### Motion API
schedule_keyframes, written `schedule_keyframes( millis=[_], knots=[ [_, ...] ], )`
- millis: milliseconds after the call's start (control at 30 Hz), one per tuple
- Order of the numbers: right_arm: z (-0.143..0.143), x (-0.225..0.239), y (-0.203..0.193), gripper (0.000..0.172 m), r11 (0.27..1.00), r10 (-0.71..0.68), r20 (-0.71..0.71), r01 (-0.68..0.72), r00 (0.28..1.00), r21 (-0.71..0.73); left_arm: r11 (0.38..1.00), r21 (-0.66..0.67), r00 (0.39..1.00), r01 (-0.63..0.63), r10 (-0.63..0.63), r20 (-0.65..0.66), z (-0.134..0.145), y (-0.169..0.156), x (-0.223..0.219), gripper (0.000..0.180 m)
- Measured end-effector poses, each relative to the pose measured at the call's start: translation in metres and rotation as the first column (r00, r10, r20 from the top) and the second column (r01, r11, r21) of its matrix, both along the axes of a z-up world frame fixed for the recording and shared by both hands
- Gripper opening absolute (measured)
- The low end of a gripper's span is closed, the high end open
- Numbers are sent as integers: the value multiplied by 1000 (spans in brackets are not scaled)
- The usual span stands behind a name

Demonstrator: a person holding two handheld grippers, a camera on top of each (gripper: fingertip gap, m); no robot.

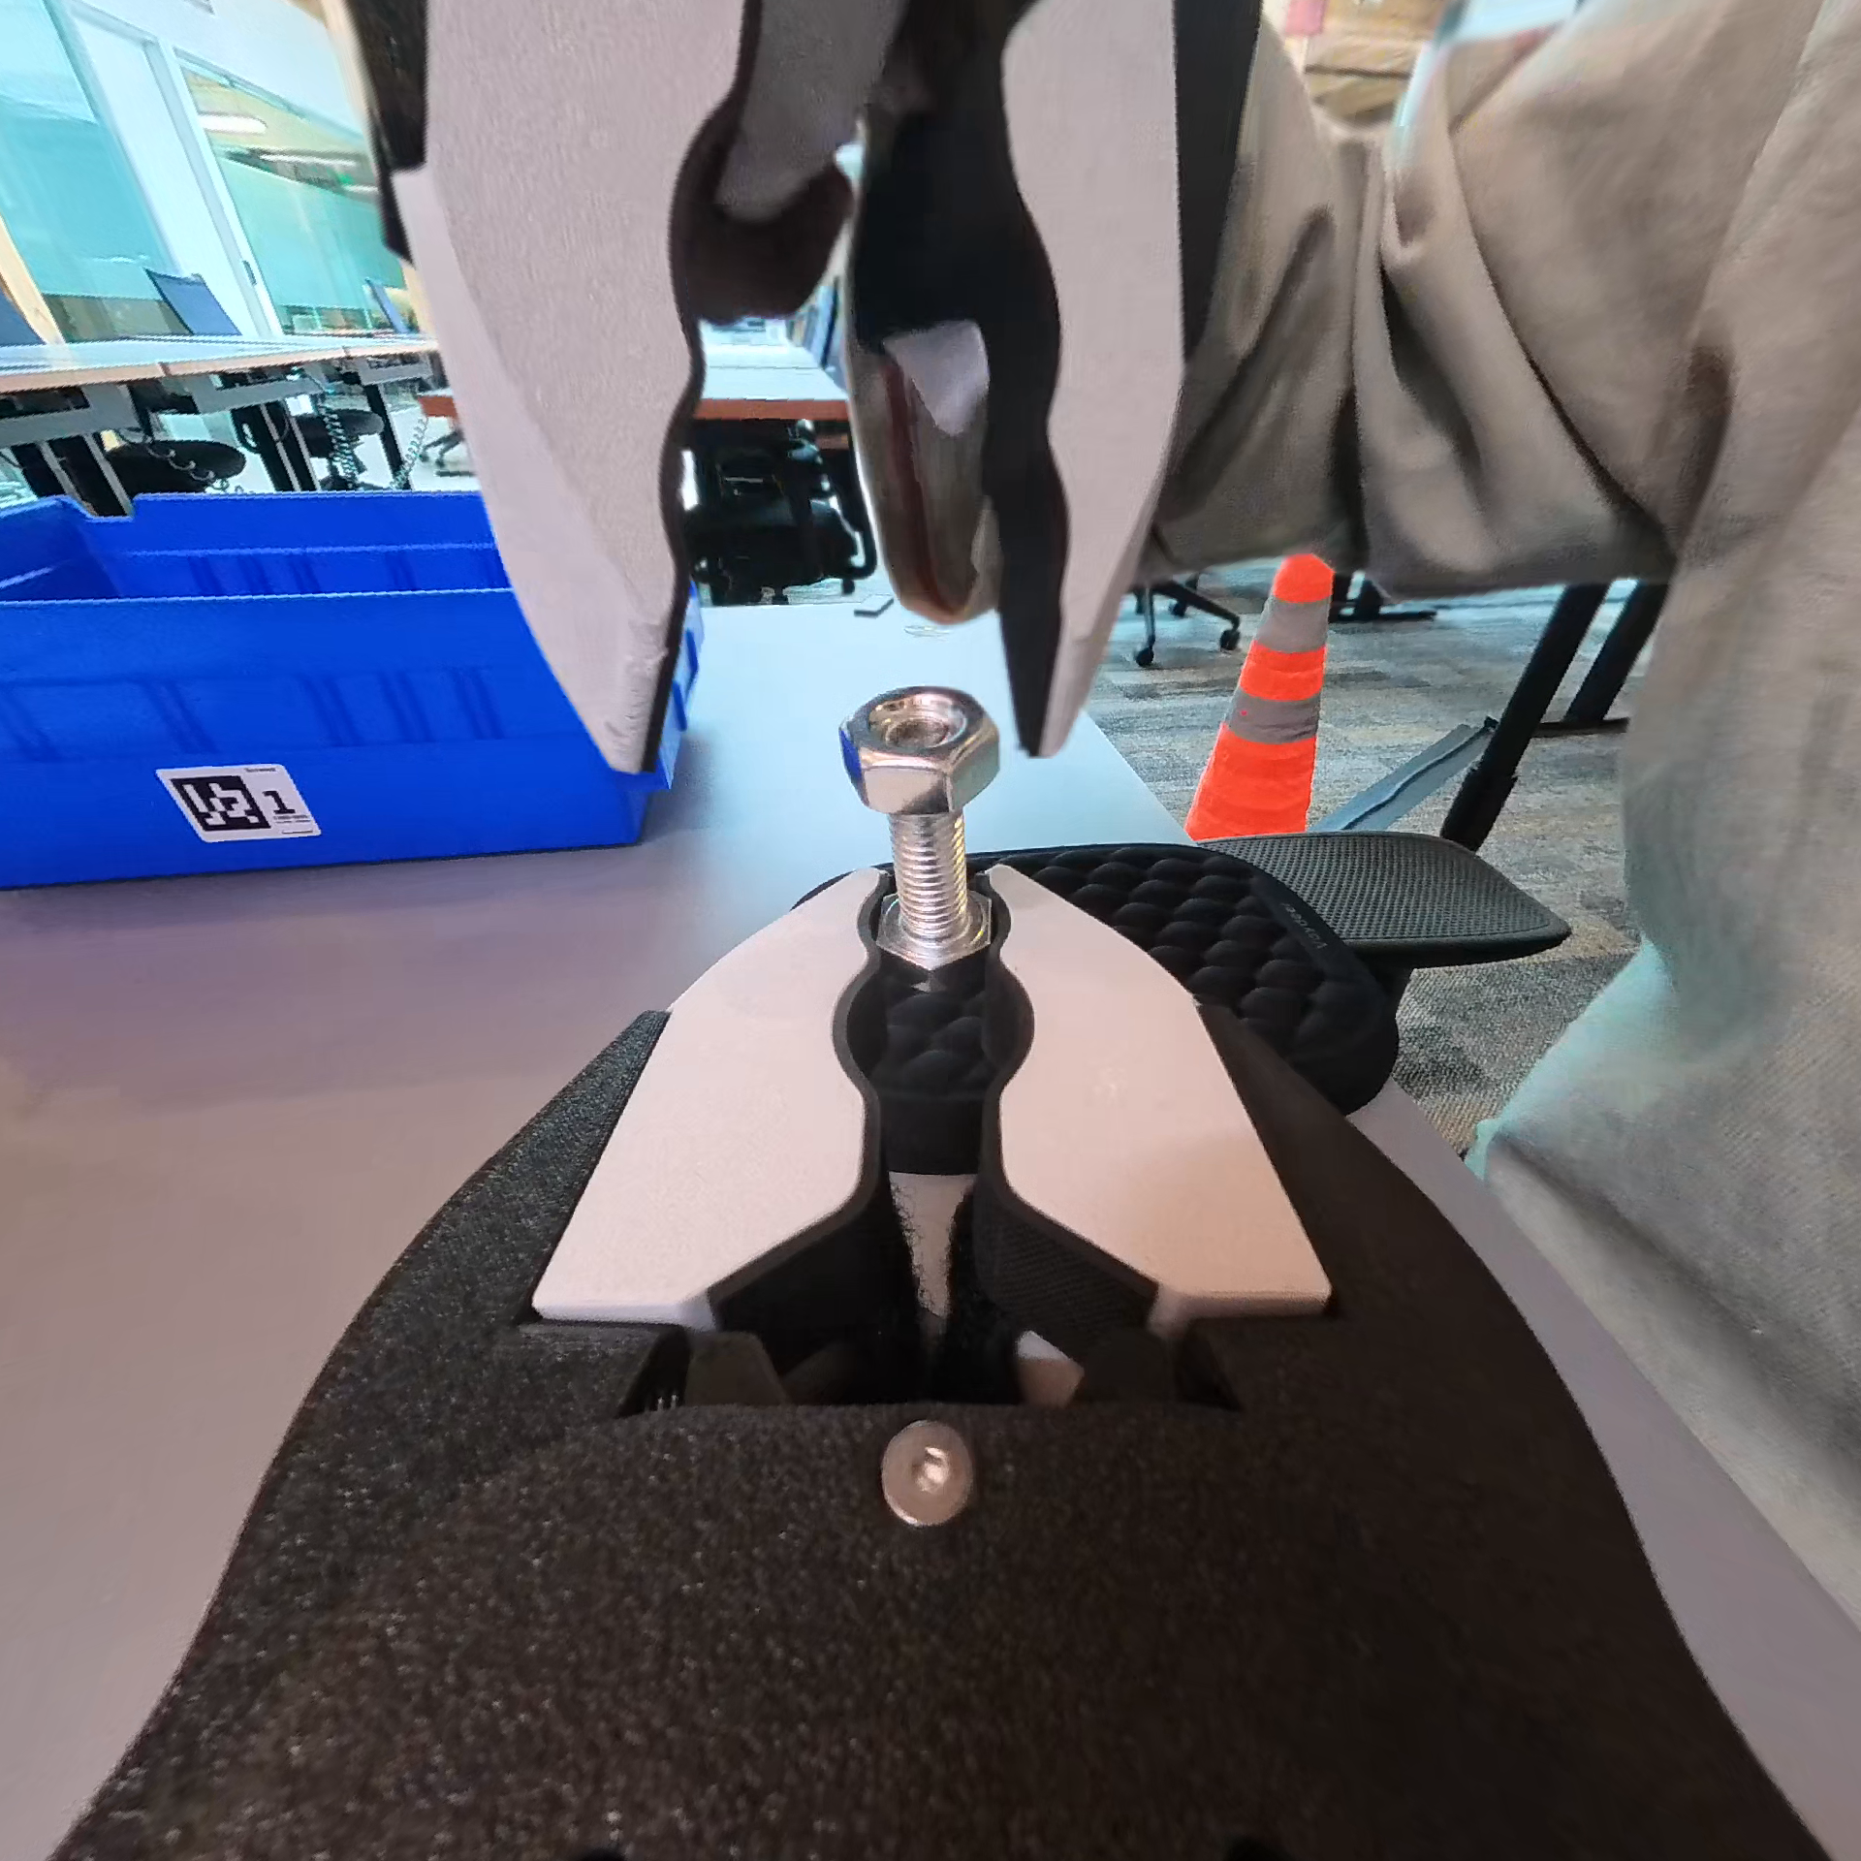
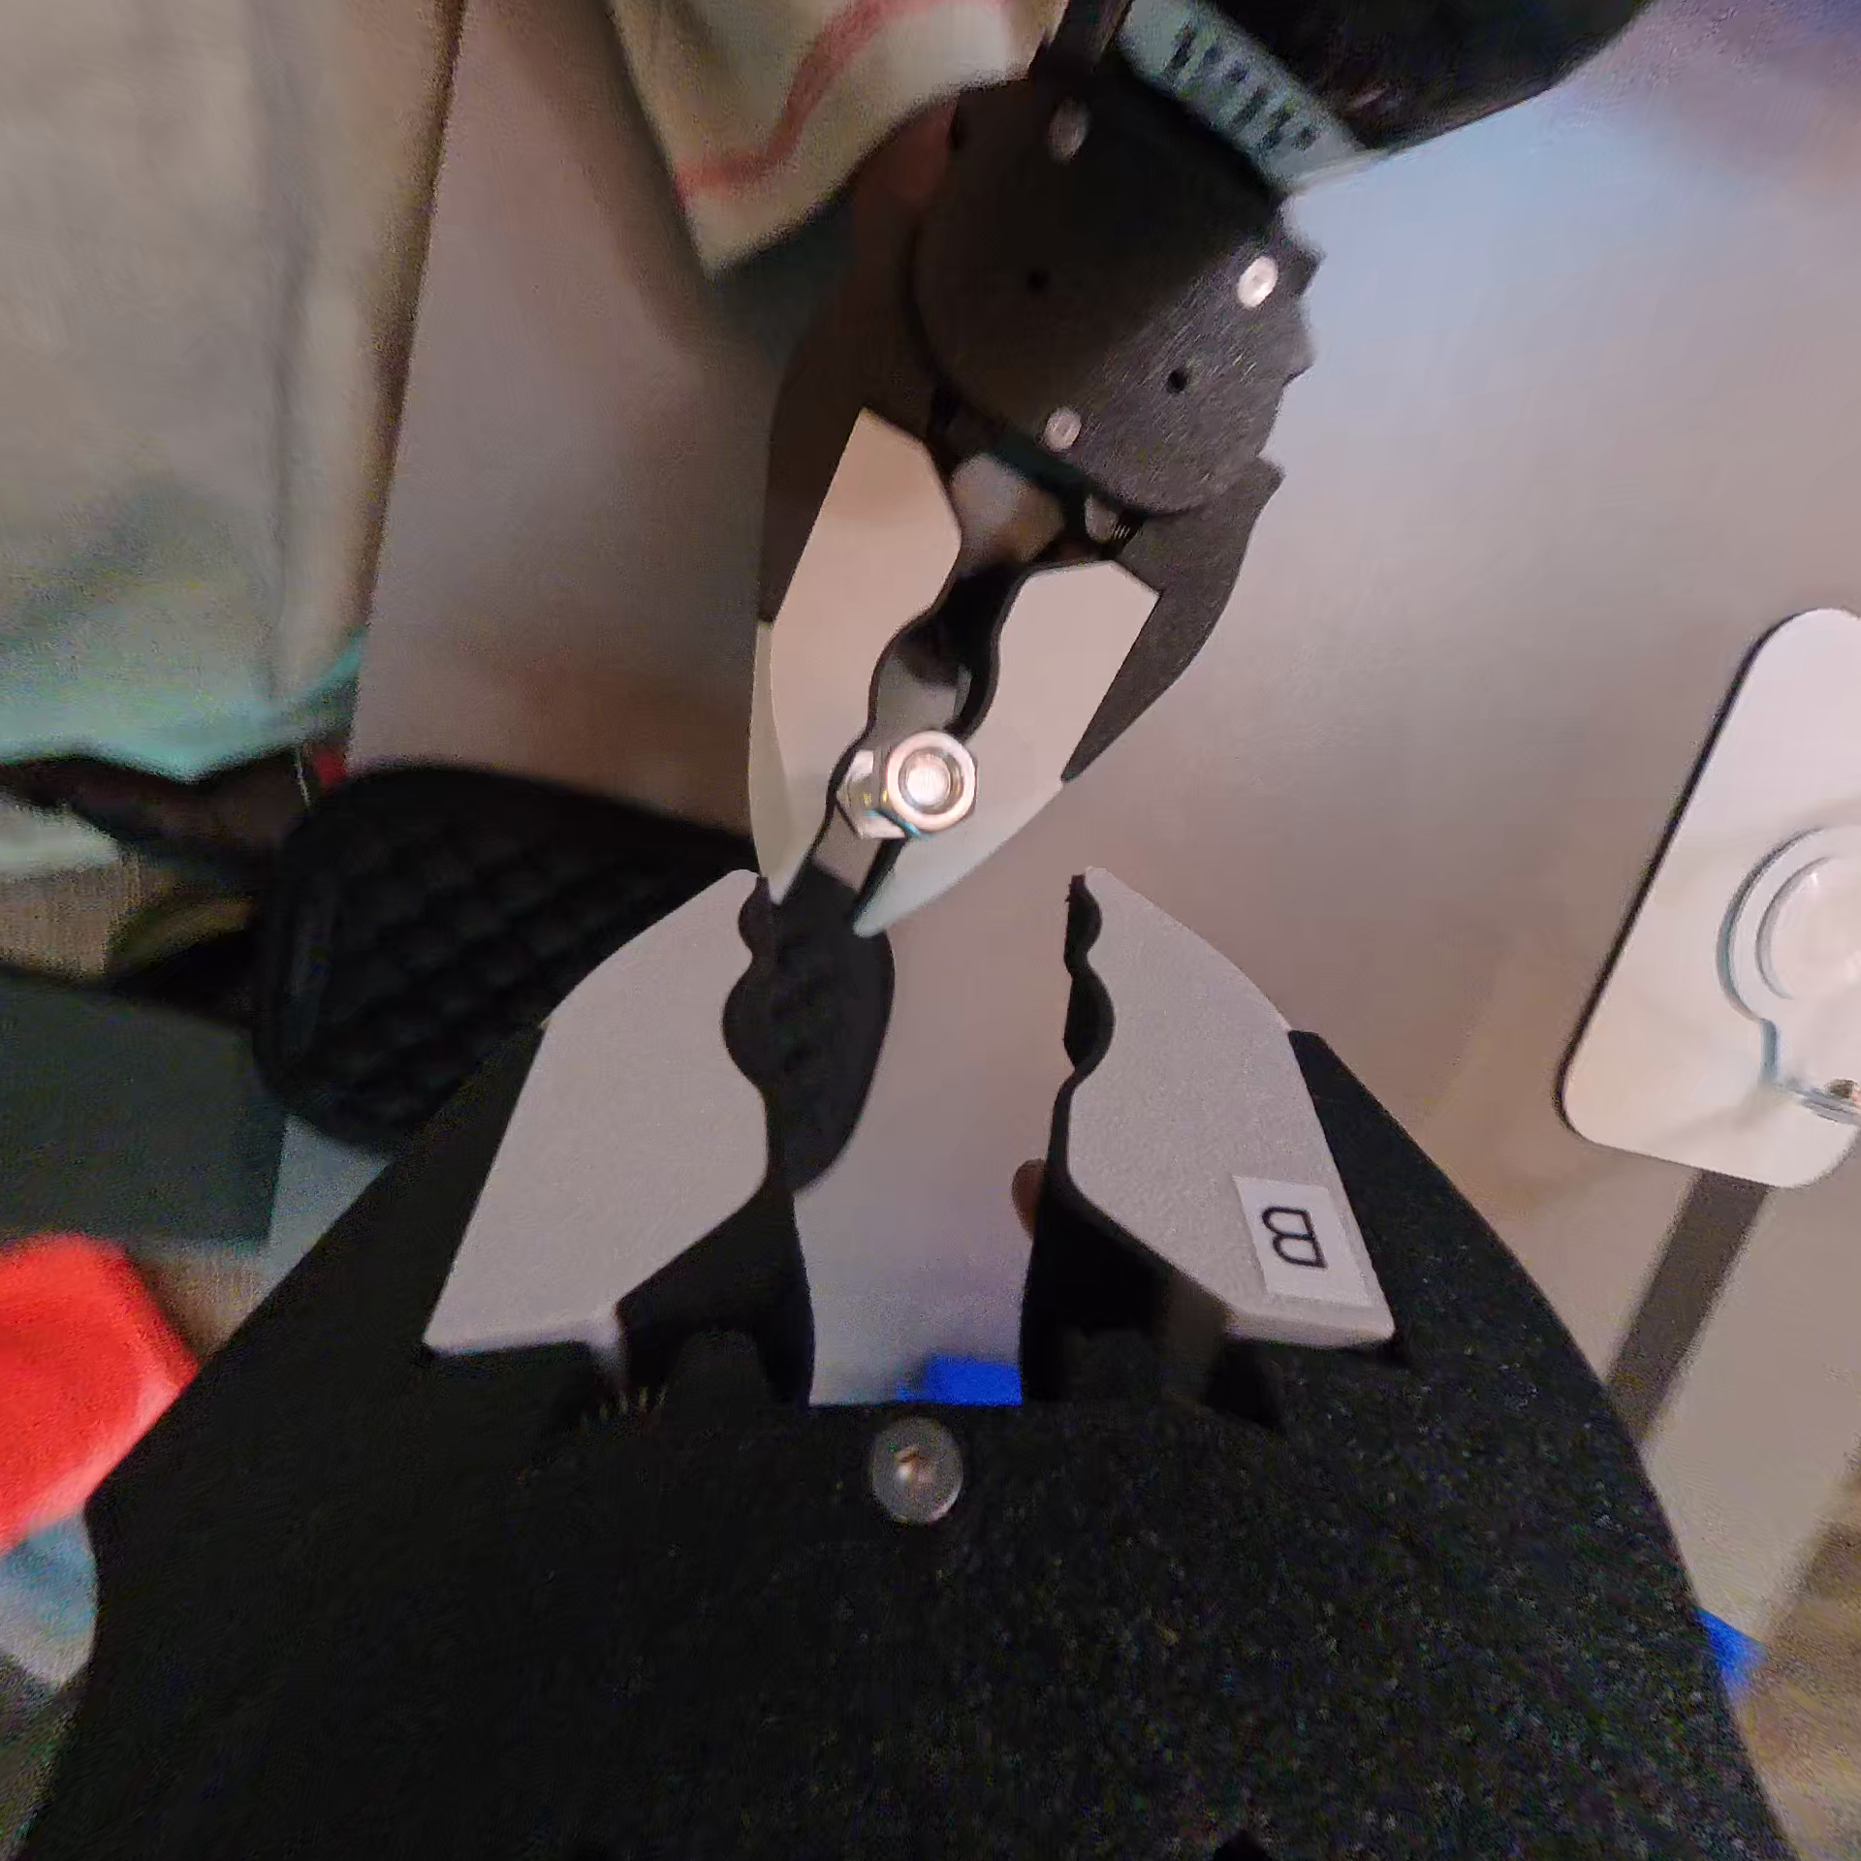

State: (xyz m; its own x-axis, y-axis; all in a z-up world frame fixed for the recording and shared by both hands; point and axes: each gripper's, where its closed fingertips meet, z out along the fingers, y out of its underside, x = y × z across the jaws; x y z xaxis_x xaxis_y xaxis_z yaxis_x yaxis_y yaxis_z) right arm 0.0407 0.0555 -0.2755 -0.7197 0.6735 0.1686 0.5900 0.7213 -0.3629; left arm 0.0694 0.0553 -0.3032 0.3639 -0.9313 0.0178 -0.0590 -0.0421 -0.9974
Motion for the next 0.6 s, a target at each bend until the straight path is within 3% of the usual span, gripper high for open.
schedule_keyframes(
  millis=[100, 233, 333, 600],
  knots=[
    [5, -10, -10, 65, 975, -124, -214, 79, 969, -207, 1000, -4, 1000, 0, 0, 7, 1, 0, -1, 14],
    [11, -20, -20, 65, 860, -335, -413, 96, 847, -501, 1000, -6, 1000, 7, -7, 4, 0, 0, 0, 14],
    [6, -24, -17, 66, 815, -438, -487, 105, 756, -569, 1000, 0, 1000, 17, -17, -12, -1, -2, 2, 14],
    [15, -27, -22, 66, 649, -574, -565, -91, 593, -755, 1000, -6, 999, 30, -30, -19, -2, -3, 3, 14]
  ],
)
